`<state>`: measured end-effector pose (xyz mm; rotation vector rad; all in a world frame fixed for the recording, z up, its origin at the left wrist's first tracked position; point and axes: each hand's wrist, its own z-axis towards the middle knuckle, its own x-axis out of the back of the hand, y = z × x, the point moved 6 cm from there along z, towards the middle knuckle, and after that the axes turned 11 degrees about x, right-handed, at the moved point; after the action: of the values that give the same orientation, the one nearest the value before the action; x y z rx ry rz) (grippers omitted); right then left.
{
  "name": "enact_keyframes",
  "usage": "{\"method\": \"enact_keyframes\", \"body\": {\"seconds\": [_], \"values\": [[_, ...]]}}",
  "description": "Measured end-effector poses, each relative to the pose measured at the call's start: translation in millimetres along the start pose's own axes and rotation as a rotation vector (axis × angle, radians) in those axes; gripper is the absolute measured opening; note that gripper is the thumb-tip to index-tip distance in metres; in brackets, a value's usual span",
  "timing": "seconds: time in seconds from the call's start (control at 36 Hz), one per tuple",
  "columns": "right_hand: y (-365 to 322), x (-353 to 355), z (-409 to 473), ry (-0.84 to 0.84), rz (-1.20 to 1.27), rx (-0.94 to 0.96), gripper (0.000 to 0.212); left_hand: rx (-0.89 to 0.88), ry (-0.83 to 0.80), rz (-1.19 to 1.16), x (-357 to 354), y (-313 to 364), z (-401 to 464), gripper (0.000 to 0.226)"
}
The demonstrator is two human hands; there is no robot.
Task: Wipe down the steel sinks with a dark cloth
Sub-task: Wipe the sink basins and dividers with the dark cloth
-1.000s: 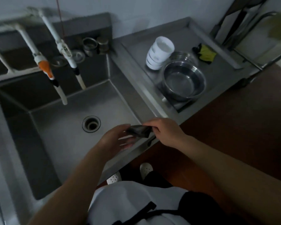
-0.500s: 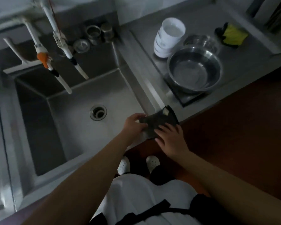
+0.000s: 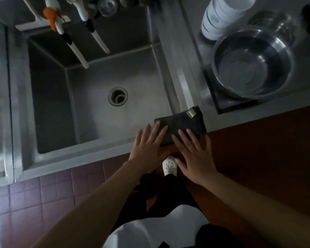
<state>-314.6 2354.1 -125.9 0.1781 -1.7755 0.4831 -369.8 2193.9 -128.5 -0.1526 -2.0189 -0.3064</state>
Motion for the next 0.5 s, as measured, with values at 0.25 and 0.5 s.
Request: {"method": "enact_keyframes", "body": {"seconds": [0.25, 0.5], "values": [[-7, 34, 14, -0.197, 0.09, -0.126, 0.064, 0.061, -0.047, -0.254, 25, -23, -18, 0.085], [-106, 117, 75, -0.187, 0.361, -0.115, 0.057, 0.371, 0.025, -0.527, 74, -150, -127, 0.079]]}}
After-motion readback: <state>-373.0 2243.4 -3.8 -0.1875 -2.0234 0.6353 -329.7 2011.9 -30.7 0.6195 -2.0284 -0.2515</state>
